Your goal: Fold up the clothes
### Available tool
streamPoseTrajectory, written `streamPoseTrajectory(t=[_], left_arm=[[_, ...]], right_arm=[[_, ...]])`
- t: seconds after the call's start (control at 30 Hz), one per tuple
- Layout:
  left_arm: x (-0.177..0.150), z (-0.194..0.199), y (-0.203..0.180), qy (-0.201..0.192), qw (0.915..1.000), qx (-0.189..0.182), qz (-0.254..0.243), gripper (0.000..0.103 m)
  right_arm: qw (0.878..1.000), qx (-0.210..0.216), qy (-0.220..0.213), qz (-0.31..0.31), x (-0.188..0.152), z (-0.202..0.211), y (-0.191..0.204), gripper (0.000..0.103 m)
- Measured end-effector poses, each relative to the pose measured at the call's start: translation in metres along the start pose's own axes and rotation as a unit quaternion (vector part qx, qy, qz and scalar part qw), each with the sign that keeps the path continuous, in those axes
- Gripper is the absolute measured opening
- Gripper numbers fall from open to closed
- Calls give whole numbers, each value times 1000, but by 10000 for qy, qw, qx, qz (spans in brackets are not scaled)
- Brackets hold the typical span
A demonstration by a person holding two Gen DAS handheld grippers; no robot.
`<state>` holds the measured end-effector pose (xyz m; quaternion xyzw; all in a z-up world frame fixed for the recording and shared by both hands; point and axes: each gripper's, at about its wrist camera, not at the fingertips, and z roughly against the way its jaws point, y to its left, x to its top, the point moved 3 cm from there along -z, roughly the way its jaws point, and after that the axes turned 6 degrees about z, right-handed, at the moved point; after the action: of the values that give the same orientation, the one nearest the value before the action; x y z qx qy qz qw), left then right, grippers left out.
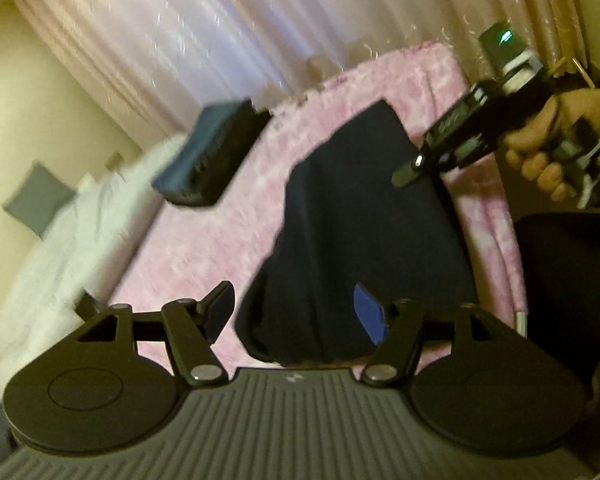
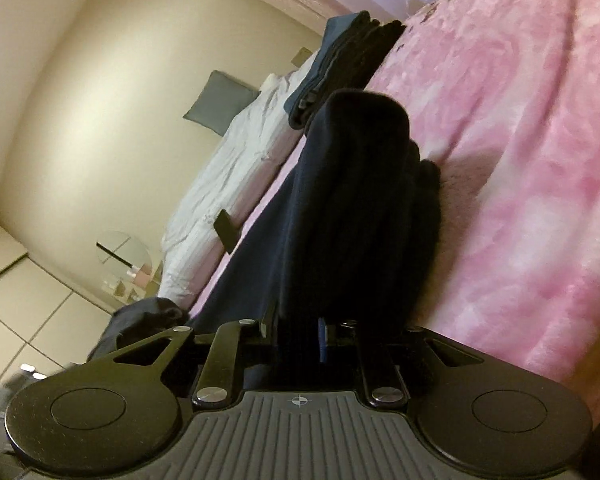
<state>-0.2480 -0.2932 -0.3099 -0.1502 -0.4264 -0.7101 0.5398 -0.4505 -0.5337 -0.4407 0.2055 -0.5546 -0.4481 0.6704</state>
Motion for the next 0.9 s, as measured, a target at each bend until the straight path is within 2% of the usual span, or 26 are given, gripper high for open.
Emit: streamPoseTrajectory(t=[0.03,0.07,0.23,0.3,0.43,0.57,0.67,0.73,0.77,0.83,0.9], left_arm=[[-2,-7,4,60,9999,-45,149,63],[-4,-14,8,120,9994,-91,299,62],[-11,-53,29,364,9924,-319,1128,50],[-14,-70,39,424,9869,-405,1504,47],[-28,-91,53,581,9769,-597,1966,49],[-38,-78,70,375,9658,-891,2406,49],[-53,-60,86,256,9638,-898,2497,48],[-61,-55,88,271,9686,-949,2281,46],[-64,-53,88,283,9715,-986,2137,44],[-70,-50,87,307,9766,-1059,1847,40],[-75,-49,84,290,9815,-1176,1483,40]], right_arm=[[10000,-24,-91,-9,1,3,-1,49],[9997,-73,-249,4,3,13,-2,58],[9975,-193,-680,44,28,29,-8,58],[9974,-297,-647,127,35,19,-8,57],[9967,-608,-454,277,34,9,-15,57],[9965,-683,-321,357,28,8,-16,58],[9914,-788,-197,1025,16,20,6,58],[9777,-906,-95,1894,2,29,32,58],[9655,-891,-36,2447,-9,32,48,58],[9346,-714,159,3481,-32,37,83,58],[8894,-410,595,4514,-66,33,121,58]])
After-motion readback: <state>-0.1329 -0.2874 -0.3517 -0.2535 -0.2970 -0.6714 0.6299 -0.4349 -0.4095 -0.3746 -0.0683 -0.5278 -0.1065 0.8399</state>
